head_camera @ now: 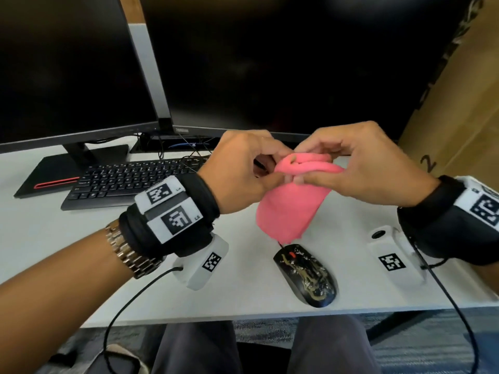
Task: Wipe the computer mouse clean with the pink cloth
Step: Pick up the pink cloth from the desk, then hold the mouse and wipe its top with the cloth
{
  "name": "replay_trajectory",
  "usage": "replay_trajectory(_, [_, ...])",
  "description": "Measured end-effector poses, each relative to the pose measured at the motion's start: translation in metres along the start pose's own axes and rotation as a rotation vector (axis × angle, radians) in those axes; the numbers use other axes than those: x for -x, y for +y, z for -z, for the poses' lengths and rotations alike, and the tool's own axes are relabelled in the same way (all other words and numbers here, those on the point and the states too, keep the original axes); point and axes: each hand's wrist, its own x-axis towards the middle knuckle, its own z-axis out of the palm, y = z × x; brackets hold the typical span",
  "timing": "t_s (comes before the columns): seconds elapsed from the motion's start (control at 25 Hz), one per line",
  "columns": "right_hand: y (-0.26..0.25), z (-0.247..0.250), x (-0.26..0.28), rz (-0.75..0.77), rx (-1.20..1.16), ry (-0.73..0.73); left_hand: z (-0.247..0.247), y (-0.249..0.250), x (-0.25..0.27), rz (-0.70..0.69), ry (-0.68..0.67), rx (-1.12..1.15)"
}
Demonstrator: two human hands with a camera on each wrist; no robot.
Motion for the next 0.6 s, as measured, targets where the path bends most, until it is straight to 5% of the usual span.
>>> replay_trajectory(0.2, [0.026, 0.020, 0.014, -0.040, 0.132, 0.060, -0.017, -0.011, 0.011, 0.084, -0.132, -0.059])
replay_trajectory(0.44, [0.045, 0.036, 0.026, -0.119, -0.052, 0.191, -0.037, -0.022, 0.045, 0.139, -0.400, -0.229])
replay_trajectory(0.6, [0.053, 0.025, 0.029, -0.151, -0.072, 0.041, -0.050, -0.024, 0.050, 0.159, -0.612, -0.305])
